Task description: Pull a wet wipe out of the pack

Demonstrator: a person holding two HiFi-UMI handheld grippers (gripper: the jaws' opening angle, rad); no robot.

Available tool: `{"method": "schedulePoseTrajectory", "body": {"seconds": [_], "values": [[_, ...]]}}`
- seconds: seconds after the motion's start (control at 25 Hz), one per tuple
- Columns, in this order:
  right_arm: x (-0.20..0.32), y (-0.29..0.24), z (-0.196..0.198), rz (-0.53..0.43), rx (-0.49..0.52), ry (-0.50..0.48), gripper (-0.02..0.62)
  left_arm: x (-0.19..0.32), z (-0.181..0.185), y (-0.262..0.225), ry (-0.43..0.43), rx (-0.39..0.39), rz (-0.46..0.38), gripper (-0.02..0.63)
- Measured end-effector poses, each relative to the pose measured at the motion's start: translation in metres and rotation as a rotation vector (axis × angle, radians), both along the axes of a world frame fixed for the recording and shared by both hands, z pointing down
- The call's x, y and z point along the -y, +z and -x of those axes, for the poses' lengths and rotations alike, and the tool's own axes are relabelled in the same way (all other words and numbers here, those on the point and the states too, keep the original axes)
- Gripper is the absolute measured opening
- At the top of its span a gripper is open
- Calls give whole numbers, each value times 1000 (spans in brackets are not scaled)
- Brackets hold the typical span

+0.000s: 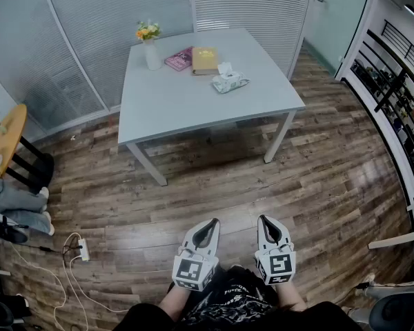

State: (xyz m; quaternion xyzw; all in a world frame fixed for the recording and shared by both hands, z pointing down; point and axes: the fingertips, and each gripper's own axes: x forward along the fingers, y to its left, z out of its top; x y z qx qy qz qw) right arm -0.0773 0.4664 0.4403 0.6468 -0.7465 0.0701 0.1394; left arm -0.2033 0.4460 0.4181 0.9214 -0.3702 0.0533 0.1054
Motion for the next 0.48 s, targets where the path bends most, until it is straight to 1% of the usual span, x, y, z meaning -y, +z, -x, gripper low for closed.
{"method": "schedulePoseTrajectory", "body": {"seconds": [0.12,0.28,0.48], "values": [[-2,-1,0,-11,-21,4,-2,1,4,1,-3,3,-13,11],[0,5,7,-19,7,43,-2,11,12,4,39,14,-25,11],[7,7,13,-28,50,72,9,23,24,6,49,-1,-25,11]]}}
